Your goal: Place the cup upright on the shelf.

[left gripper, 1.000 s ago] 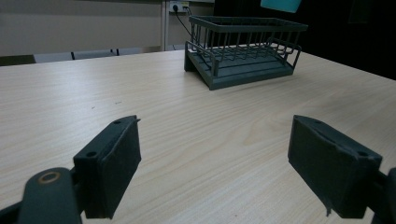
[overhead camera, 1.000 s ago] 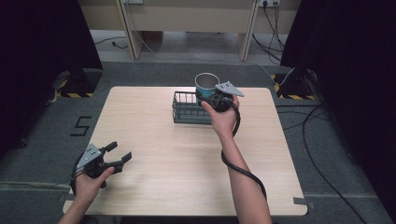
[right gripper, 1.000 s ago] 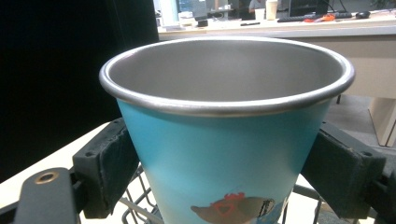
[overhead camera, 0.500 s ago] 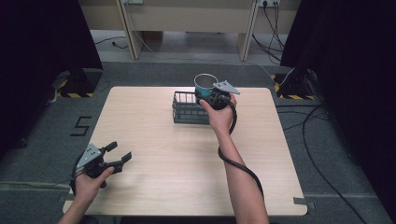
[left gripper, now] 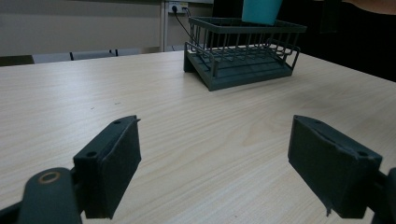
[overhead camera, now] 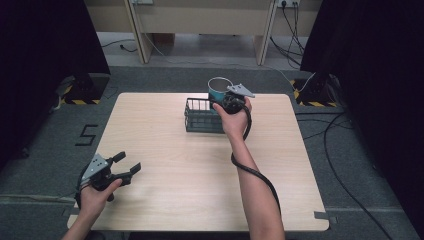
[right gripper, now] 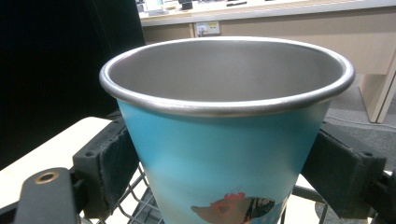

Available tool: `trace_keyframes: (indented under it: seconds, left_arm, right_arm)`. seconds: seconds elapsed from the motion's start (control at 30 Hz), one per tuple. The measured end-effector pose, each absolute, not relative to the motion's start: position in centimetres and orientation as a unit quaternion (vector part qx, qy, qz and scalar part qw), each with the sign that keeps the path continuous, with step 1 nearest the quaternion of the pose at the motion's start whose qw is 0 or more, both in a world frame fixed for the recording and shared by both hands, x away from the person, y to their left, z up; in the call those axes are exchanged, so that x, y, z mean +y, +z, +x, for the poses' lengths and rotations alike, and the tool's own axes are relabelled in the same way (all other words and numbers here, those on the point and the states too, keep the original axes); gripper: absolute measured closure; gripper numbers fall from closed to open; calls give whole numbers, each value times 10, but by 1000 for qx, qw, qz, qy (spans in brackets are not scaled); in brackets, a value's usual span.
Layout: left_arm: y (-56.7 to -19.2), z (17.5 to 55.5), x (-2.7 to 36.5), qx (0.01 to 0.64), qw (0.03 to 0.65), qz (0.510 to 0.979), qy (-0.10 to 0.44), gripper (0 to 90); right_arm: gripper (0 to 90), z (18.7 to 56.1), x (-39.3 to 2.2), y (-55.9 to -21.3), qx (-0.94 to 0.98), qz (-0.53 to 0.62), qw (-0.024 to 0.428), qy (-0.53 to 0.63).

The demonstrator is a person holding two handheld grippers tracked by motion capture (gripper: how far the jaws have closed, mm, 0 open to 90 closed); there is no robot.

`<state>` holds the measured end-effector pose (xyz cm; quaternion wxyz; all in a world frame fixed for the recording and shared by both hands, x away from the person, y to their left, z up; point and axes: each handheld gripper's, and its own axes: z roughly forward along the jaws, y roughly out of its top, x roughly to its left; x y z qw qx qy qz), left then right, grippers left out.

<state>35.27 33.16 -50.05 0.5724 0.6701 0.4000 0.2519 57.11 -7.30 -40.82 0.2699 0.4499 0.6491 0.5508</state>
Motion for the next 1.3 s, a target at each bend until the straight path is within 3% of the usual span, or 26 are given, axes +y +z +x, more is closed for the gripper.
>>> trace_keyframes:
  seconds: [1.3]
  left_arm:
    - [-500,353,332,399,574,670,250,163]
  right_arm:
    - [167,582,-61,-441,684,485,251,485]
